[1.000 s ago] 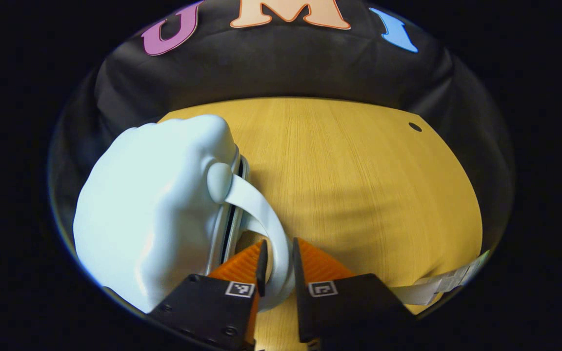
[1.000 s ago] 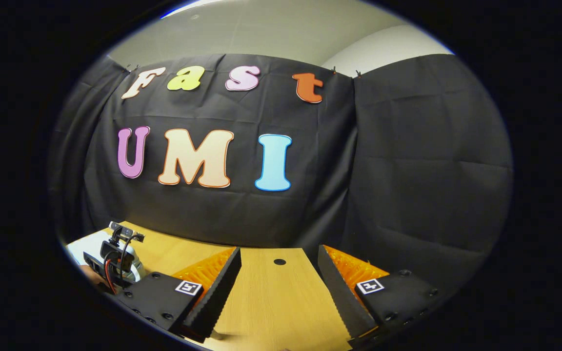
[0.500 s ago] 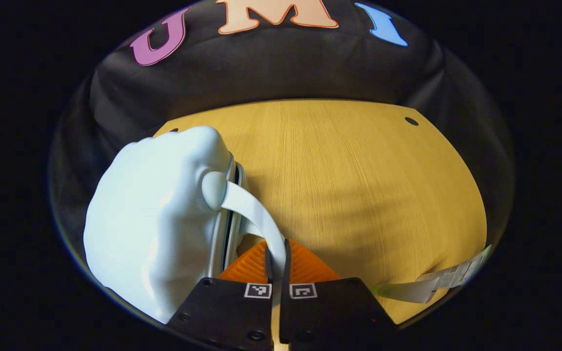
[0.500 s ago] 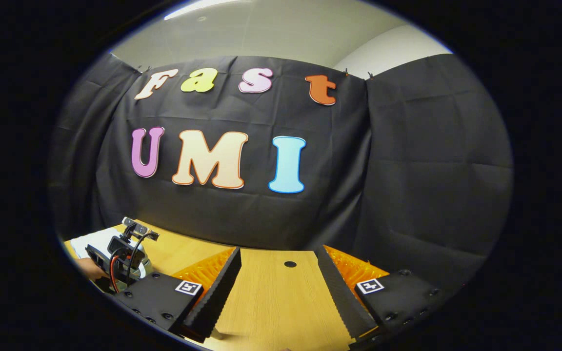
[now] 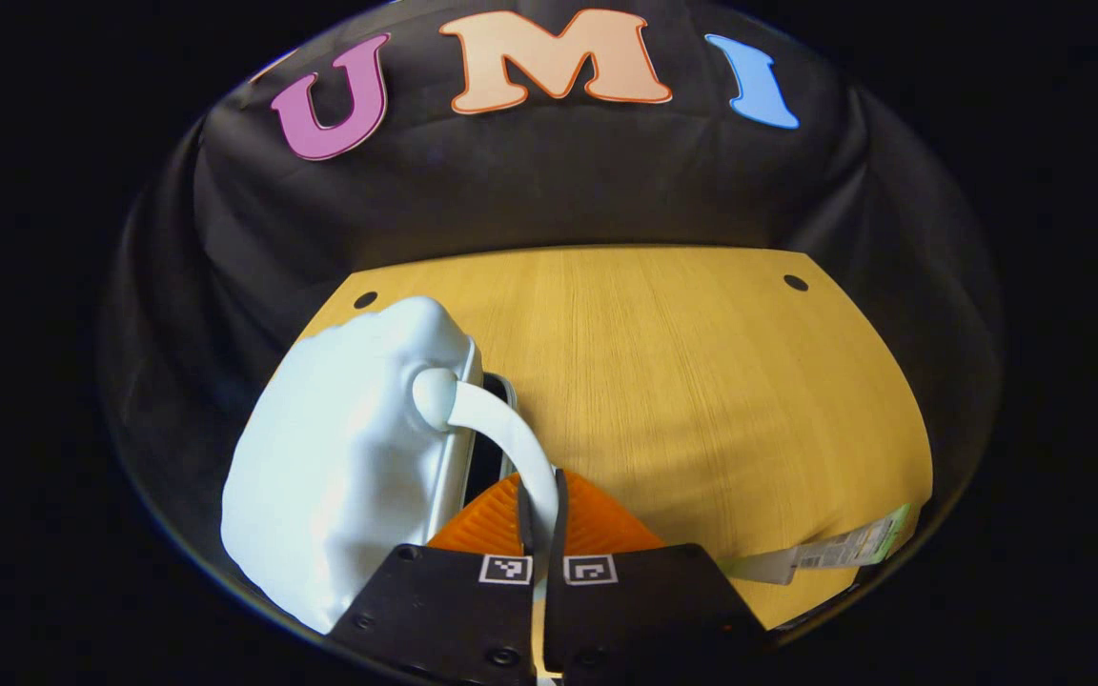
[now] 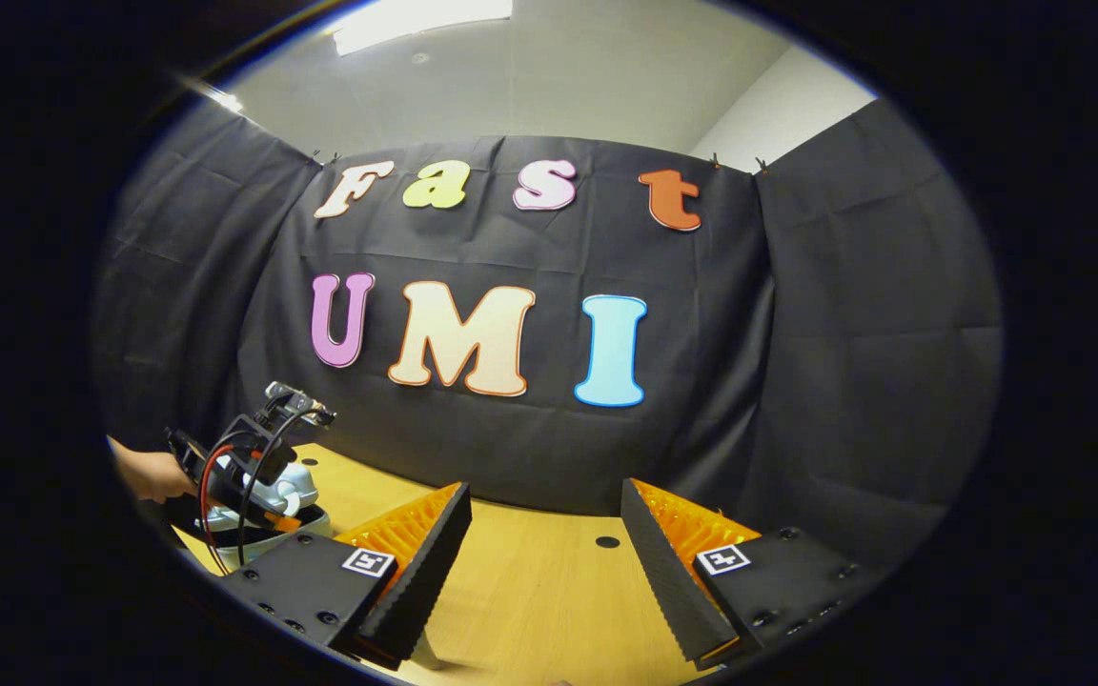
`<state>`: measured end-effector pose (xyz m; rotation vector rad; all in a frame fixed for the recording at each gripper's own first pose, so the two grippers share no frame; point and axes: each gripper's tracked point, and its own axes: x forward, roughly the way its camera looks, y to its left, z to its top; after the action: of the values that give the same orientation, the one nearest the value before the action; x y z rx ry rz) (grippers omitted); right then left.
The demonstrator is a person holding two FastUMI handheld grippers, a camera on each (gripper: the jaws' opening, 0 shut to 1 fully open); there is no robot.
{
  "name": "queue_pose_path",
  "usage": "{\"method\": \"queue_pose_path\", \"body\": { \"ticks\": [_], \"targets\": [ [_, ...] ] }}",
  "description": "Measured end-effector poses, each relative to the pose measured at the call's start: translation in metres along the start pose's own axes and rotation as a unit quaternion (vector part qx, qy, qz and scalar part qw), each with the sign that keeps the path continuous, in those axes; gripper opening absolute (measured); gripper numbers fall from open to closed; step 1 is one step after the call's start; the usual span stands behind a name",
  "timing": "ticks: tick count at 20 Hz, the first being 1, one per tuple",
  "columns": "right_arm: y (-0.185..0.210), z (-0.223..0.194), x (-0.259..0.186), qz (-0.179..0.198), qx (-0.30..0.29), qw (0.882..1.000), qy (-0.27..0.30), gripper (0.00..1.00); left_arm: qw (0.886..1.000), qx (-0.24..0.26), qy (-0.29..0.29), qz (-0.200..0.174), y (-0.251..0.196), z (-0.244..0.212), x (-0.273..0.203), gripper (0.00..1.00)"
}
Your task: First open the suitcase, pack the skin care products into it, and then close the suitcase.
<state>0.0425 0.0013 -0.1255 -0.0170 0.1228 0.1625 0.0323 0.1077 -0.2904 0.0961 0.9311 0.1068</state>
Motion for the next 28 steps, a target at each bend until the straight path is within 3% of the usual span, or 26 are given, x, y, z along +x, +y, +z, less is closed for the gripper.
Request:
{"method": "queue_pose_path", "body": {
  "ticks": [7,17,28],
  "targets": [
    [0.057,0.0,0.013,0.012,0.037,0.999,0.013,0.98,0.998,-0.026,-0.037,-0.038,0.044,0.04,-0.052,0.0],
    [0.127,0.013,0.024,0.012,0.03,0.999,0.012,0.99,0.992,-0.046,-0.111,-0.037,0.163,0.094,-0.093,0.0],
    [0.223,0.024,0.035,0.008,0.008,1.0,0.007,0.99,0.985,-0.077,-0.153,0.022,0.35,0.094,-0.092,0.0]
  ]
}}
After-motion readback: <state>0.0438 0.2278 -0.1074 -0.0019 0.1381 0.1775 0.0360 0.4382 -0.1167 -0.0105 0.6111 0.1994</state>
